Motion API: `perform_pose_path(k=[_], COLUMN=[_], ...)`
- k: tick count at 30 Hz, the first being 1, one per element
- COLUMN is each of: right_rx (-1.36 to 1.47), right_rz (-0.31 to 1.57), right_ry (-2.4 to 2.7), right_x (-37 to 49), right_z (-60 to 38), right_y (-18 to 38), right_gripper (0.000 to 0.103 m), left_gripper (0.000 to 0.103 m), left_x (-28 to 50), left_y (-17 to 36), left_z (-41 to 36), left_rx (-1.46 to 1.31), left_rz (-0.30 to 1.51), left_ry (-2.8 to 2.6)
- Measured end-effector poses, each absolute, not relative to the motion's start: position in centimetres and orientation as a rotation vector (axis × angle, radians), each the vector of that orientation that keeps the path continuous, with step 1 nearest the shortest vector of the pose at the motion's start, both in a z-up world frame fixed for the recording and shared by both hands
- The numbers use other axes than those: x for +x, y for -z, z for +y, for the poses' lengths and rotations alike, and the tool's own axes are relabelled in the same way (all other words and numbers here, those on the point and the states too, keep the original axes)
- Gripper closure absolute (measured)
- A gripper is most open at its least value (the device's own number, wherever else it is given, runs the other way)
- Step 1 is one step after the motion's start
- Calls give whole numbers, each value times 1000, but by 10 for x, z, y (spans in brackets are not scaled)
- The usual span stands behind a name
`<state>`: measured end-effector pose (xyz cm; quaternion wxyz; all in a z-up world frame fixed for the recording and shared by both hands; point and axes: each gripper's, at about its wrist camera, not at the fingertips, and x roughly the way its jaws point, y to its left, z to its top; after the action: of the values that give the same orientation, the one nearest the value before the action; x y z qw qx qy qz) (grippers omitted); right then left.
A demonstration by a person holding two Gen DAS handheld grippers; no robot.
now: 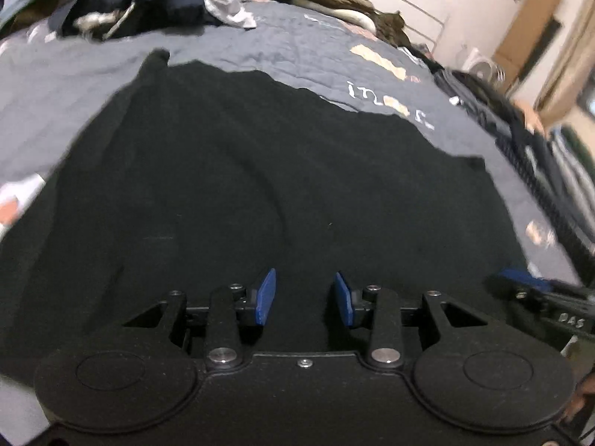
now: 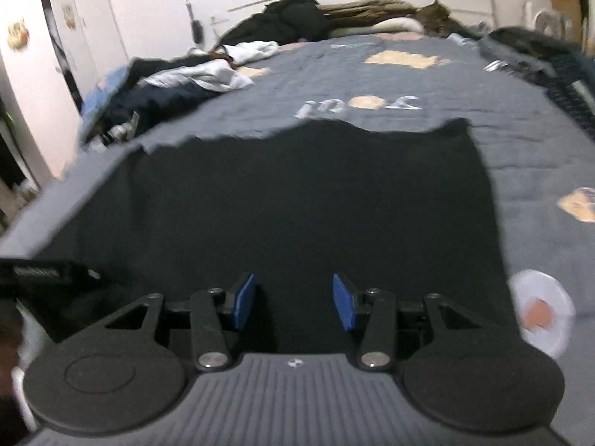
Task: Fold clothes
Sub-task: 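Release the shirt and reposition both open tools over the shirt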
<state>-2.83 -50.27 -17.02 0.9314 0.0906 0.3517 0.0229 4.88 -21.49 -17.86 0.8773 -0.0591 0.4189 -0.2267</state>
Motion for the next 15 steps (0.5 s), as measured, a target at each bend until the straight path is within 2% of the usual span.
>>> perform_pose_path(k=[7,12,14,15], right_rx=[141,199,224,236], right_rz=[735,743,701,676], right_ry=[170,295,294,273], right_x=[-74,-91,-99,-104], right_z=[-545,-563,-560,-558], right_y=[179,177,167,163], right_gripper=[57,56,56,56], left_gripper=[67,66,50,46], left_x=[26,21,14,11], left_y=[163,150,143,141], left_z=[-186,-150,-135,-128], left_rx=[-39,-179,-265,-316], left_rz=[821,824,795,781], left_ry=[276,180,156,148])
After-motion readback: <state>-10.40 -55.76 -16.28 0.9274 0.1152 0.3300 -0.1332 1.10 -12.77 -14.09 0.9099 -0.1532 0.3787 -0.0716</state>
